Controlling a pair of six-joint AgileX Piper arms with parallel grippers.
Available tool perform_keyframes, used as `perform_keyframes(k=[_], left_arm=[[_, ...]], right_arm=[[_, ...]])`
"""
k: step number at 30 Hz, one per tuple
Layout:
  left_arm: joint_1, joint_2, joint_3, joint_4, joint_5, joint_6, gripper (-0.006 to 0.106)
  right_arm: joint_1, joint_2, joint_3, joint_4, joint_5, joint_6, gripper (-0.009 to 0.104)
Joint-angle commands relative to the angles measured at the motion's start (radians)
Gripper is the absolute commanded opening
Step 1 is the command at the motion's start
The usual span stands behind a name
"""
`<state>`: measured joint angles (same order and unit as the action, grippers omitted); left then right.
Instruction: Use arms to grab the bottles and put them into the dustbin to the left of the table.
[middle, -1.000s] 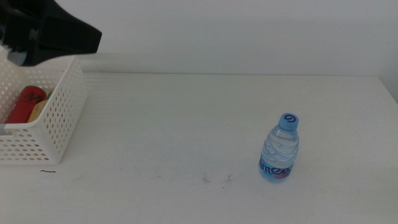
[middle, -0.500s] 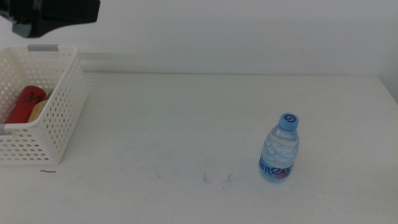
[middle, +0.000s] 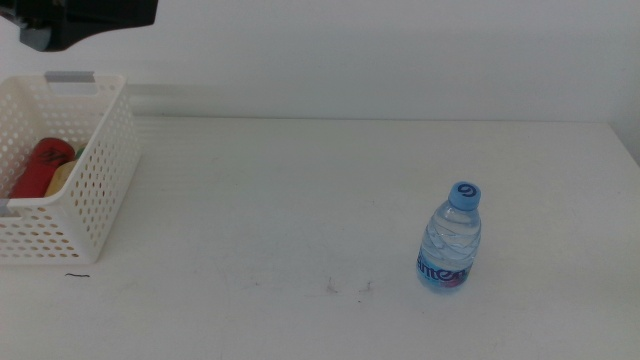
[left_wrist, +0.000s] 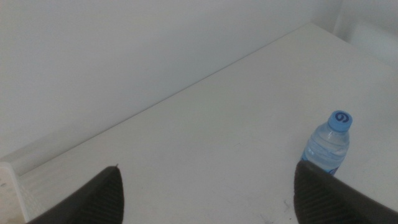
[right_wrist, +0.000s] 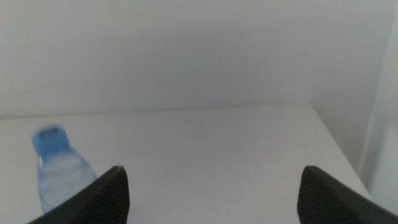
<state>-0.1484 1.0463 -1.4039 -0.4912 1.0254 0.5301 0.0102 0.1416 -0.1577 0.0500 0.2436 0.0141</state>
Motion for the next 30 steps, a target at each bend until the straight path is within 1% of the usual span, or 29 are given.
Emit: perform_keyframes(k=[1,3,5,7,9,12,15,17,21,25,30], left_arm=[[-0.002,-0.005,-0.005,-0.004,-0.013,-0.007,0.094],[-0.002,-0.005,-0.005,-0.004,-0.013,-0.007,0.094],[-0.002,-0.005,-0.005,-0.004,-0.013,-0.007,0.094],[-0.002,-0.005,-0.005,-0.004,-0.013,-0.007,0.094],[-0.002,-0.005,-0.005,-0.004,-0.013,-0.007,0.094],[-0.002,-0.005,-0.005,-0.004,-0.013,-0.007,0.094],[-0.002,-0.005,-0.005,-0.004,-0.013,-0.007,0.094],[-0.002,-0.005,-0.005,-0.004,-0.013,-0.007,0.094],[-0.002,-0.005,-0.005,-0.004,-0.013,-0.007,0.094],[-0.002,-0.005,-0.005,-0.004,-0.013,-0.007,0.094],[-0.002,-0.005,-0.005,-0.004,-0.013,-0.007,0.094]], right_arm=[[0.016,0.105,-0.094,0.005,-0.004,-0.007,0.081],[0.056,0.188,-0.155,0.013,-0.004,-0.007,0.081],[0.125,0.269,-0.187,0.025,-0.004,-0.007,0.081],[0.211,0.335,-0.192,0.020,-0.006,-0.014,0.081],[0.313,0.406,-0.192,0.000,-0.039,-0.014,0.081],[0.437,0.516,-0.192,0.014,-0.057,-0.014,0.081],[0.516,0.608,-0.174,0.016,-0.089,-0.014,0.081],[0.538,0.666,-0.145,0.016,-0.195,-0.014,0.081],[0.540,0.782,-0.067,0.016,-0.436,-0.007,0.081],[0.540,0.896,-0.040,-0.002,-0.597,-0.014,0.081],[0.540,1.106,-0.040,-0.002,-0.844,-0.014,0.081]])
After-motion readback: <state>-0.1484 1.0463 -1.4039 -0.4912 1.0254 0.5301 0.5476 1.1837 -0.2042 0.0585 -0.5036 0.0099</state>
